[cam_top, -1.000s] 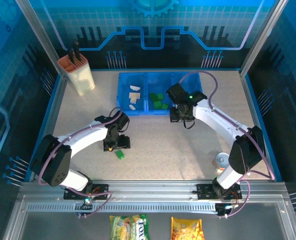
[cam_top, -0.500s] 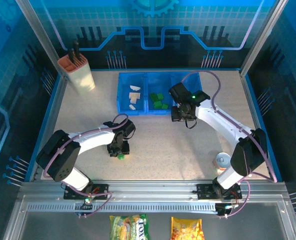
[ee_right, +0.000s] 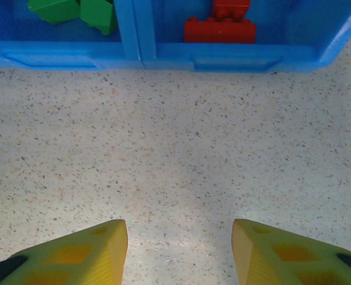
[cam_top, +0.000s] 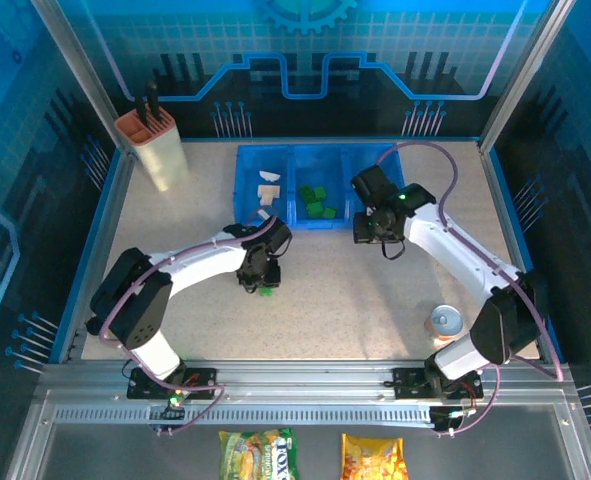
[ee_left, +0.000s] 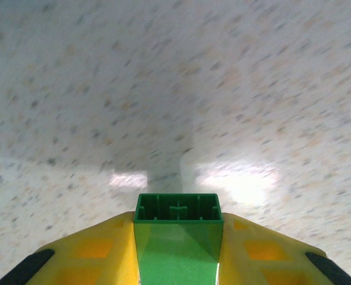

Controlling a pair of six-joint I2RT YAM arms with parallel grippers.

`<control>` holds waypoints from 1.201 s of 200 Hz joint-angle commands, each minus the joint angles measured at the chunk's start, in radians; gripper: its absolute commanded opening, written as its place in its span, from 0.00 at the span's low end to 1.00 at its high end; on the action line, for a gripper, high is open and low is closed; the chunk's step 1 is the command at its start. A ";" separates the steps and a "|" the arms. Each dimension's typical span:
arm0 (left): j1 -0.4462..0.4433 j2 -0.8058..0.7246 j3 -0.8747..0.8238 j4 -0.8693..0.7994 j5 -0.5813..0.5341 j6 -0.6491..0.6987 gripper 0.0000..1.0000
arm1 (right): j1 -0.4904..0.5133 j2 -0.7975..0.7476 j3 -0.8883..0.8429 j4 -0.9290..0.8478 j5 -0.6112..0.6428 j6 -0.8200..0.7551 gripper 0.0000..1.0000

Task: Sort the legos into containers by color
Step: Pick up the lego from the middle-left of the table, then place the lego in the container.

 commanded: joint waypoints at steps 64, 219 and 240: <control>-0.009 0.251 0.534 0.005 -0.072 0.136 0.33 | -0.092 -0.170 -0.133 -0.046 0.009 -0.023 0.51; 0.021 0.547 1.017 0.066 -0.206 0.321 0.76 | -0.283 -0.321 -0.424 0.194 0.032 -0.105 0.78; 0.019 0.429 0.887 0.104 -0.231 0.354 0.87 | -0.319 -0.318 -0.476 0.286 0.059 -0.129 0.94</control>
